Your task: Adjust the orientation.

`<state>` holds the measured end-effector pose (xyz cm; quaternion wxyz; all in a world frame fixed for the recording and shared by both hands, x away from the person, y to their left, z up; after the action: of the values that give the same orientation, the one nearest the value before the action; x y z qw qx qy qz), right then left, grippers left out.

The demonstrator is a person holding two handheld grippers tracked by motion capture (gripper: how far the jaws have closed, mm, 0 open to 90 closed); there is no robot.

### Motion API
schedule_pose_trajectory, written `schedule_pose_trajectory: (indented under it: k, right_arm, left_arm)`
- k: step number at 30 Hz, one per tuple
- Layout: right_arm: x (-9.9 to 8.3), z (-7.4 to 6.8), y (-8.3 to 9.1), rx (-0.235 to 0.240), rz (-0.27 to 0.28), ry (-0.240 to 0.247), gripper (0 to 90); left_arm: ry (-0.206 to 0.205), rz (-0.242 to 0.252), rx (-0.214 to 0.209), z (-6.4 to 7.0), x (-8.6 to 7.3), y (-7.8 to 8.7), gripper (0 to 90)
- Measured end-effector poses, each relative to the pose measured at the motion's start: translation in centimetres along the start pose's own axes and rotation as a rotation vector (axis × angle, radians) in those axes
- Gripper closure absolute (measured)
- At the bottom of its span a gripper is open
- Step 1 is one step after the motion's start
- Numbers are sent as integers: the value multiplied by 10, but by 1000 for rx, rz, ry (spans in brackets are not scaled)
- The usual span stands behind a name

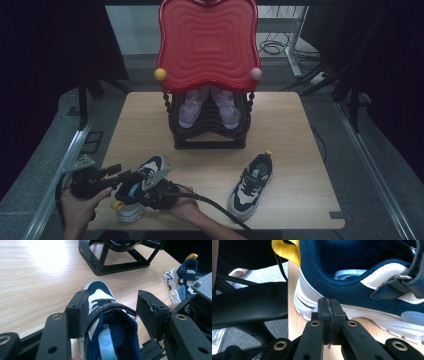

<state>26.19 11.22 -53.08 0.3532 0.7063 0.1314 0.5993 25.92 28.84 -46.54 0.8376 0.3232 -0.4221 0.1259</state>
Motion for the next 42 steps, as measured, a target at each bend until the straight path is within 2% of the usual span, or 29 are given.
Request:
schedule_pose_trajectory:
  k: [12, 18, 21, 28, 34, 35, 36, 42]
  right_arm:
    - [7, -3, -12, -5, 16, -25, 895]
    - [7, -3, 0, -9, 28, -21, 895]
    - [5, -1, 13, -27, 31, -3, 895]
    - [-3, 11, 62, -93, 87, -29, 895]
    - [-21, 29, 104, -163, 125, -71, 894]
    - [-30, 35, 117, -189, 136, -90, 894]
    - [-30, 35, 117, -189, 136, -90, 894]
    - [-58, 52, 146, -250, 142, -150, 894]
  left_arm:
    - [3, 13, 8, -1, 0, 5, 437]
    - [4, 15, 10, -2, 0, 5, 437]
    - [4, 14, 9, -1, 0, 4, 437]
    - [-7, 11, 0, 5, 2, 1, 437]
    - [-19, -5, -12, 11, 4, -8, 437]
    - [-20, -8, -14, 13, 5, -9, 437]
    - [-22, -9, -15, 14, 6, -11, 437]
    - [-31, -17, -29, 20, 11, -20, 437]
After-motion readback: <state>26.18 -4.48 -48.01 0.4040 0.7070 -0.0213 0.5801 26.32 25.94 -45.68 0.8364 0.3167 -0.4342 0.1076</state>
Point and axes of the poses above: each handheld gripper's, and its own axes: y roughly backward along the jaws, x roughly out of its top, z roughly to its right, the point moved 4 cm from there along -y, roughly forward along the jaws, and after that the axes turned 14 degrees about -x, right-handed, at the moved point
